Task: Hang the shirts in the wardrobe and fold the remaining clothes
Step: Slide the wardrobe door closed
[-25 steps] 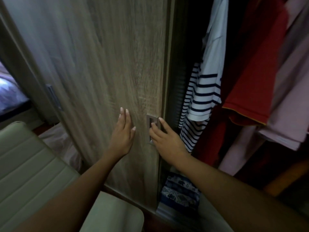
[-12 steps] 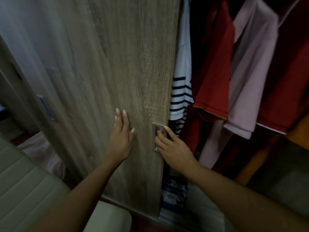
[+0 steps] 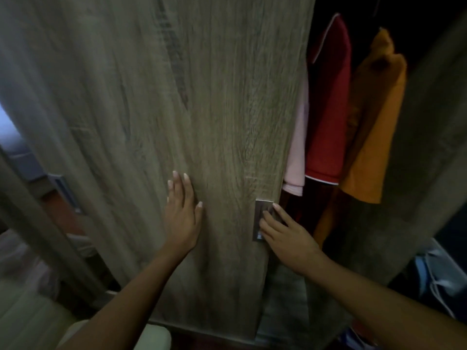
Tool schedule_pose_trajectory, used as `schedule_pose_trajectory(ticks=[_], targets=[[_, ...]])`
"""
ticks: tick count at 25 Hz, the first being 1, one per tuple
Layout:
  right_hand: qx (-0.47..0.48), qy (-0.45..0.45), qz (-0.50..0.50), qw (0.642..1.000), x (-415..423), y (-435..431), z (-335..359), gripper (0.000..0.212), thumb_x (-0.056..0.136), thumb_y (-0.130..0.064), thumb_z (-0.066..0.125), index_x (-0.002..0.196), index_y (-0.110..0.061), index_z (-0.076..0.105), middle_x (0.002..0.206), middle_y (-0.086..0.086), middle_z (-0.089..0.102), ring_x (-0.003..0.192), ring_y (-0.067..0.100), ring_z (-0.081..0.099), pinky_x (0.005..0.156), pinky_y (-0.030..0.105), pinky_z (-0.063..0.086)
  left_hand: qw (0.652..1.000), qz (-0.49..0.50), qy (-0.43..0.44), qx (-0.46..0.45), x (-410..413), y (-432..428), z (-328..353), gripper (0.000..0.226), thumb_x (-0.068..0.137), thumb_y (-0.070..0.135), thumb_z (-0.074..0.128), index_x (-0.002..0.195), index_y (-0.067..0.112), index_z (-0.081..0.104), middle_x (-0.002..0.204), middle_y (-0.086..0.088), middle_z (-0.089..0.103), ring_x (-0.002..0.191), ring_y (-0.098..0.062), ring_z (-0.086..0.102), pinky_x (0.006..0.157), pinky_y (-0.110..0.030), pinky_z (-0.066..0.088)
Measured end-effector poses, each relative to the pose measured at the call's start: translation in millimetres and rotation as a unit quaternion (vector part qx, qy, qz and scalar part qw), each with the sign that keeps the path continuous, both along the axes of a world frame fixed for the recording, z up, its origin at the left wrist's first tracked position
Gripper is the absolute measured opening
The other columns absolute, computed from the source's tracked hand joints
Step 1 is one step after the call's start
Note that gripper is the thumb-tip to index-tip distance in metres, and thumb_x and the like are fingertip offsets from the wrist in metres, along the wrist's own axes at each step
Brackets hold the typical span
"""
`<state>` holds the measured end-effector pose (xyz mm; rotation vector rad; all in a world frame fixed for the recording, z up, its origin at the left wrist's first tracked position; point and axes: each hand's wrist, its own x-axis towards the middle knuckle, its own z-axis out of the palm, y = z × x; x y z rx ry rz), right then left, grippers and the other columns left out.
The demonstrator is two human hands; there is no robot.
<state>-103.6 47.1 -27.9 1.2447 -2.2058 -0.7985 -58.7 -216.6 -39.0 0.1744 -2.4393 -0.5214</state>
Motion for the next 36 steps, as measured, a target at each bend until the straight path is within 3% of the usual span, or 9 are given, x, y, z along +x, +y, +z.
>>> schedule_pose_trajectory(ticks=[5,11,15,22,27,36], targets=[[0.031,0.003,-0.076,0.997,7.5,57.7,14.2,0.048,0.092,-0.023,0.045,0.138,-0.008,0.043,0.145,0.015,0.039,0.142,0.032,0.024,0.110,0.054,-0.012,0.999,-0.012,-0.007,-0.034,-6.6,49.8,-2.2,0.065,0.096,0.036,0.025,0.148,0.014,-0.008,0.156,-0.008,-0.018,0.143,-0.026,-0.018,0.116,-0.035,-0.006],[0.044,-0.025,-0.142,0.989,13.0,121.0,16.3,0.053,0.097,-0.022,0.037,0.146,-0.006,0.026,0.154,0.017,0.022,0.146,0.032,0.008,0.107,0.054,-0.021,0.996,-0.050,-0.006,-0.067,-17.2,111.1,-8.8,0.065,0.096,0.033,0.025,0.149,0.012,-0.006,0.156,-0.013,-0.015,0.144,-0.029,-0.016,0.118,-0.035,-0.008],[0.051,-0.036,-0.184,0.981,19.1,153.4,17.9,0.053,0.099,-0.023,0.031,0.148,-0.004,0.020,0.155,0.016,0.017,0.146,0.032,0.004,0.109,0.053,-0.020,0.995,-0.066,-0.009,-0.070,-22.6,148.5,-12.9,0.066,0.095,0.033,0.027,0.149,0.012,-0.004,0.156,-0.013,-0.014,0.144,-0.032,-0.014,0.118,-0.043,0.003],[0.057,-0.046,-0.232,0.970,28.1,200.6,19.7,0.051,0.100,-0.019,0.028,0.147,-0.003,0.019,0.154,0.017,0.015,0.145,0.032,0.002,0.110,0.053,-0.020,0.993,-0.096,-0.015,-0.060,-26.6,201.7,-20.7,0.067,0.094,0.032,0.031,0.149,0.015,-0.003,0.156,-0.009,-0.017,0.143,-0.031,-0.016,0.116,-0.049,0.009],[0.058,-0.042,-0.243,0.967,25.5,223.6,14.5,0.053,0.099,-0.021,0.033,0.147,-0.004,0.020,0.154,0.017,0.017,0.145,0.033,0.004,0.111,0.055,-0.017,0.993,-0.102,-0.032,-0.045,-30.4,228.5,-23.4,0.070,0.094,0.033,0.031,0.149,0.018,-0.009,0.154,-0.004,-0.026,0.142,-0.027,-0.022,0.115,-0.048,0.001],[0.055,-0.044,-0.256,0.964,23.3,251.4,13.6,0.051,0.099,-0.022,0.032,0.147,-0.006,0.024,0.153,0.015,0.019,0.145,0.033,0.005,0.109,0.055,-0.019,0.992,-0.112,-0.035,-0.054,-36.4,255.3,-24.3,0.069,0.094,0.034,0.032,0.149,0.015,-0.005,0.156,-0.010,-0.018,0.142,-0.029,-0.022,0.114,-0.051,0.004]])
